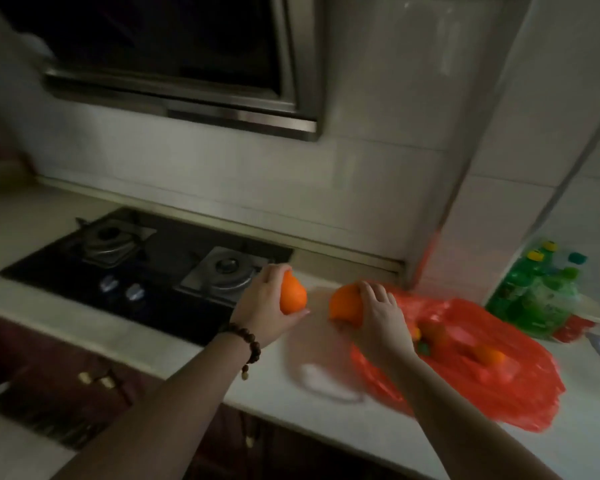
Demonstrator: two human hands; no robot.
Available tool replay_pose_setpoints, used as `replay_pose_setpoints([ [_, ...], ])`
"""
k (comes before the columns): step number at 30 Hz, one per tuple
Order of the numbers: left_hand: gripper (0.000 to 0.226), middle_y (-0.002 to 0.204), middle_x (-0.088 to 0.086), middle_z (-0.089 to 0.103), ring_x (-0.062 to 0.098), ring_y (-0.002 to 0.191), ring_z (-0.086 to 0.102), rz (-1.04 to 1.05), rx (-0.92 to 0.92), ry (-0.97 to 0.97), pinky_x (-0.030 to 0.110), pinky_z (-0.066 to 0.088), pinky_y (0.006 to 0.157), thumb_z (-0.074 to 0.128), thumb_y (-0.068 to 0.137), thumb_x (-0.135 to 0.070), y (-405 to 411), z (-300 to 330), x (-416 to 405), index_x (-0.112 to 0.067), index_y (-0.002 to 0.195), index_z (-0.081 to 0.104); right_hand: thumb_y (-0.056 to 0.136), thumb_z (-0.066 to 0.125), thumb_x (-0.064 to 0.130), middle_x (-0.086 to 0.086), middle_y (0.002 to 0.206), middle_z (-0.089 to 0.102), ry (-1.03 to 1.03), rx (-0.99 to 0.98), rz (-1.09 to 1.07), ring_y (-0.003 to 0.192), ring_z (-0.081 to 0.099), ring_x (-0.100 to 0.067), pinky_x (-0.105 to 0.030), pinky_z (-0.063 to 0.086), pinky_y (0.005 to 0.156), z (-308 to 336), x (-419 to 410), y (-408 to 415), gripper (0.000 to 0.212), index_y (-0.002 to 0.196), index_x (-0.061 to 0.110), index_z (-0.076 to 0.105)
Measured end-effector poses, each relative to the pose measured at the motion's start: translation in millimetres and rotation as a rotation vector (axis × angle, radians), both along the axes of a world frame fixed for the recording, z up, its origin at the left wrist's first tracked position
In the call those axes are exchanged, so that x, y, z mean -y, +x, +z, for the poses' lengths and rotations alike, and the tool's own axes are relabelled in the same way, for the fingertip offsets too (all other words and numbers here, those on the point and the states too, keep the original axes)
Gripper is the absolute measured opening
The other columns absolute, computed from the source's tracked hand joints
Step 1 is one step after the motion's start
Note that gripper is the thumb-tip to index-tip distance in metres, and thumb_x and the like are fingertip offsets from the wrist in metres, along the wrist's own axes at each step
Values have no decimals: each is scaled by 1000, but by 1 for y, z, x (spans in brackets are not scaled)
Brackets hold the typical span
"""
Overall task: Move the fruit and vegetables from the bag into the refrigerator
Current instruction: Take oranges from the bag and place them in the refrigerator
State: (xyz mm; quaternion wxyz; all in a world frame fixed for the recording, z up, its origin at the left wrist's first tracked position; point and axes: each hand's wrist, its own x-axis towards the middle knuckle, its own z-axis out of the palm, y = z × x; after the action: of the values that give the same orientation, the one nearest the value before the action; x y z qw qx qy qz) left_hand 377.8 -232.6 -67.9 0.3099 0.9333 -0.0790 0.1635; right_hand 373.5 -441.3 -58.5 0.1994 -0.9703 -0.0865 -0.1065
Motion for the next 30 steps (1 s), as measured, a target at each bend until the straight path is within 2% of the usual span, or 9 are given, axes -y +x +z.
replay_pose_setpoints([
  [6, 79, 137, 0, 32, 24, 112, 51, 259, -26, 0, 31, 46, 88, 75, 71, -48, -63, 11, -127, -24, 134, 33, 74, 64, 63, -1, 142, 37, 59, -19, 238, 128, 37, -25, -40, 40, 102, 6, -133, -12, 90, 144, 22, 25],
  [9, 80, 137, 0, 30, 25, 113, 49, 392, -37, -6, 34, 47, 91, 74, 72, -49, -94, 18, -187, -24, 135, 32, 72, 64, 65, -1, 144, 34, 63, -42, 334, 131, 35, -25, -42, 39, 104, 11, -200, -17, 92, 144, 24, 23],
  [18, 80, 137, -3, 35, 22, 115, 47, 792, -8, -28, 35, 47, 91, 75, 71, -49, -174, 39, -340, -26, 135, 33, 73, 69, 57, -3, 143, 33, 147, -77, 743, 129, 34, -25, -41, 42, 98, 28, -395, -27, 89, 142, 19, 28],
  [23, 78, 136, -1, 37, 24, 114, 48, 985, 31, -16, 34, 47, 86, 76, 72, -45, -193, 52, -420, -22, 134, 35, 73, 71, 55, -6, 142, 35, 178, -66, 911, 128, 37, -26, -40, 40, 99, 39, -506, -23, 88, 142, 17, 31],
  [30, 78, 139, 1, 37, 26, 121, 44, 1213, 50, -12, 39, 47, 95, 76, 73, -42, -188, 80, -532, -22, 136, 34, 72, 72, 53, -6, 139, 39, 199, -37, 1120, 125, 39, -25, -37, 40, 95, 66, -650, 4, 86, 140, 15, 35],
])
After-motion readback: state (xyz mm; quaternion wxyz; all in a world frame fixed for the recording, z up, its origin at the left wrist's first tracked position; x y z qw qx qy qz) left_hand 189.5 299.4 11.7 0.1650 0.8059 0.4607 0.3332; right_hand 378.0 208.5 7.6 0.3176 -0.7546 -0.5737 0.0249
